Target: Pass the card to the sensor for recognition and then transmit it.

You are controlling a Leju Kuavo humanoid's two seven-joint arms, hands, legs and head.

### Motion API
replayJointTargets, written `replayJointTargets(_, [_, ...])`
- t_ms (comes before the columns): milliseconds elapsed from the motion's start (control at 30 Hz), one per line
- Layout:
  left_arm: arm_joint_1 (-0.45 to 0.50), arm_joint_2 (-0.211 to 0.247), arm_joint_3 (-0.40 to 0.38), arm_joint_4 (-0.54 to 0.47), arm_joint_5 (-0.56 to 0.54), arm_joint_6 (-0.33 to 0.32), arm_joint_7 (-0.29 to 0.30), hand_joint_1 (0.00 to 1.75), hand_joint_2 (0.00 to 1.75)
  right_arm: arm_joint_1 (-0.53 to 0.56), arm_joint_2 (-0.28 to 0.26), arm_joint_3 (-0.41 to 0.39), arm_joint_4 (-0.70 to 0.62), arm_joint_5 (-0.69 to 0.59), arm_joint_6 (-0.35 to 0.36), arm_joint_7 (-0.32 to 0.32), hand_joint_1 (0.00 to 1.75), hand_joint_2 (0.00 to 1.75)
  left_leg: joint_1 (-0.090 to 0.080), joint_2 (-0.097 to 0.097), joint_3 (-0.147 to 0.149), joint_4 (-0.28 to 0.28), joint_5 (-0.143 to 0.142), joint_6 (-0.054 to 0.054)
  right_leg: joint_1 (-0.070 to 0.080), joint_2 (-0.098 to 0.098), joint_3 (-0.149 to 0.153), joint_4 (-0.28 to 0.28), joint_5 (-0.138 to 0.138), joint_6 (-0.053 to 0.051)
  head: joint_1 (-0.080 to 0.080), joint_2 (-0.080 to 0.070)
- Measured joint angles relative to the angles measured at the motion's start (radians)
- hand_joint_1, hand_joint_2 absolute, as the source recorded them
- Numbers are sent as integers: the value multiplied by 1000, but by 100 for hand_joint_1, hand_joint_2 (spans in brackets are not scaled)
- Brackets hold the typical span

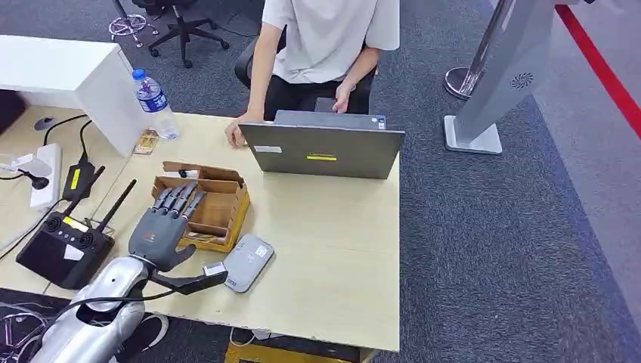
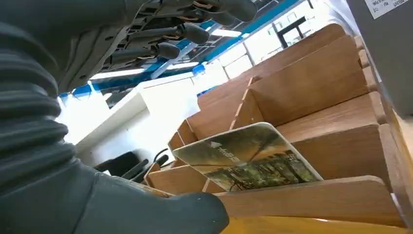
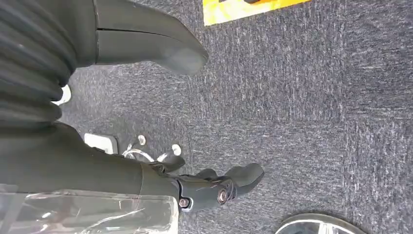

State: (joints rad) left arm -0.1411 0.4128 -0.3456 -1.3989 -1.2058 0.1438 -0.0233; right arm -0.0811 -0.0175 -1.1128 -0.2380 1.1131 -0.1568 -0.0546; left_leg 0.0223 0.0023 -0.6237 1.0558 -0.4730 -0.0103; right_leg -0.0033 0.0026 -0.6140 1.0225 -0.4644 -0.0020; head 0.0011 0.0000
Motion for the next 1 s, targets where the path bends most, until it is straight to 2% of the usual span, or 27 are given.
replayJointTargets(233, [0, 0, -1, 0, 5, 0, -11, 0, 175, 0, 0, 0, 0, 6, 1, -1, 0, 175, 0, 0, 0, 0, 0, 0, 0, 0, 0, 0, 0, 0, 0, 0])
replayJointTargets(267, [0, 0, -1, 0, 6, 0, -11, 175, 175, 0, 0, 0, 0, 7, 1, -1, 0, 175, 0, 0, 0, 0, 0, 0, 0, 0, 0, 0, 0, 0, 0, 0])
replayJointTargets(667, [11, 35, -2, -4, 58, -41, -44, 175, 175, 0, -2, 0, 0, 16, 3, -3, 0, 175, 0, 0, 0, 0, 0, 0, 0, 0, 0, 0, 0, 0, 0, 0])
replayJointTargets(867, [12, 43, -2, -10, 60, -39, -51, 175, 175, 0, -2, 0, 0, 17, 3, -4, 0, 175, 0, 0, 0, 0, 0, 0, 0, 0, 0, 0, 0, 0, 0, 0])
replayJointTargets(1000, [17, 45, -2, -21, 58, -11, -66, 175, 175, 0, -3, 0, 0, 17, 3, -8, 0, 175, 0, 0, 0, 0, 0, 0, 0, 0, 0, 0, 0, 0, 0, 0])
